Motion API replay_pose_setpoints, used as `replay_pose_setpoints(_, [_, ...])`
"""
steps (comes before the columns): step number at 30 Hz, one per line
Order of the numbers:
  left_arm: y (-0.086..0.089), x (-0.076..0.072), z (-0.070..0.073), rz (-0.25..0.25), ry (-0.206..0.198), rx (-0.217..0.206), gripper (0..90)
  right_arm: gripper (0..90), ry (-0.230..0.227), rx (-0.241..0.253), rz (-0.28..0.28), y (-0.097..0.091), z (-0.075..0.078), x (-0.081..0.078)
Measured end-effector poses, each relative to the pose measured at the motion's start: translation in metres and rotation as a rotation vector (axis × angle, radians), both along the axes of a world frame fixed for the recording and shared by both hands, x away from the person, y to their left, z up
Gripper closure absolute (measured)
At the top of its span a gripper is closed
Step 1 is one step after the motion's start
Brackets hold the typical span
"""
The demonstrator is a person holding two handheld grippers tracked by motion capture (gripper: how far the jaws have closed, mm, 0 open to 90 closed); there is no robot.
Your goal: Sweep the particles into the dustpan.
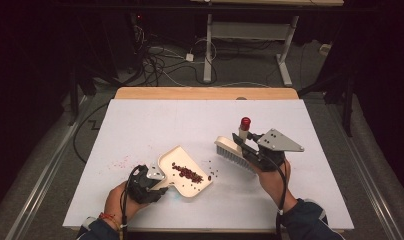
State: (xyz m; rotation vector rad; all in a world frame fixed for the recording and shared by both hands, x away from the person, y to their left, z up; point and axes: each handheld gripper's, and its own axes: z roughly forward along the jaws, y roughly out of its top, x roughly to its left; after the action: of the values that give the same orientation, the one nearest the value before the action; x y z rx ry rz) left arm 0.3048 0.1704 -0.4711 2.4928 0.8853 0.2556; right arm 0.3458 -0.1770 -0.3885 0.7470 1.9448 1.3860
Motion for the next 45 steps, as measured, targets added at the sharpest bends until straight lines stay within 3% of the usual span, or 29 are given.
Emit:
replay_pose_setpoints(9, [-0.004, -0.004, -0.001, -0.007, 0.001, 0.008, 63.5, 70.0, 0.047, -0.043, 0.029, -0.008, -0.003, -0.015])
replay_pose_setpoints(11, [-0.005, -0.004, -0.001, -0.001, -0.001, 0.009, 63.5, 70.0, 0.066, -0.036, 0.055, -0.003, -0.005, -0.025])
replay_pose_setpoints(18, [-0.008, -0.006, -0.001, 0.011, -0.016, 0.009, 63.5, 69.8, 0.058, -0.065, 0.1, 0.022, -0.008, -0.046])
replay_pose_setpoints(23, [-0.008, -0.006, -0.004, 0.022, -0.007, -0.009, 63.5, 69.9, 0.06, -0.041, 0.152, 0.037, -0.008, -0.058])
replay_pose_setpoints(26, [-0.008, -0.006, -0.004, 0.025, -0.008, -0.012, 63.5, 70.0, 0.07, -0.009, 0.171, 0.038, -0.008, -0.058])
replay_pose_setpoints(33, [-0.008, -0.005, -0.004, 0.021, -0.003, -0.012, 63.5, 70.0, 0.051, -0.001, 0.201, 0.039, -0.004, -0.061])
replay_pose_setpoints(36, [-0.008, -0.005, -0.004, 0.021, -0.004, -0.013, 63.5, 70.0, 0.032, 0.008, 0.199, 0.034, 0.002, -0.061])
replay_pose_setpoints(40, [-0.008, -0.005, -0.004, 0.02, -0.002, -0.015, 63.4, 69.9, 0.003, 0.016, 0.153, 0.021, 0.007, -0.054])
replay_pose_setpoints(45, [-0.007, -0.004, -0.003, 0.013, 0.001, -0.009, 63.5, 70.0, -0.034, 0.018, 0.073, 0.008, 0.001, -0.031])
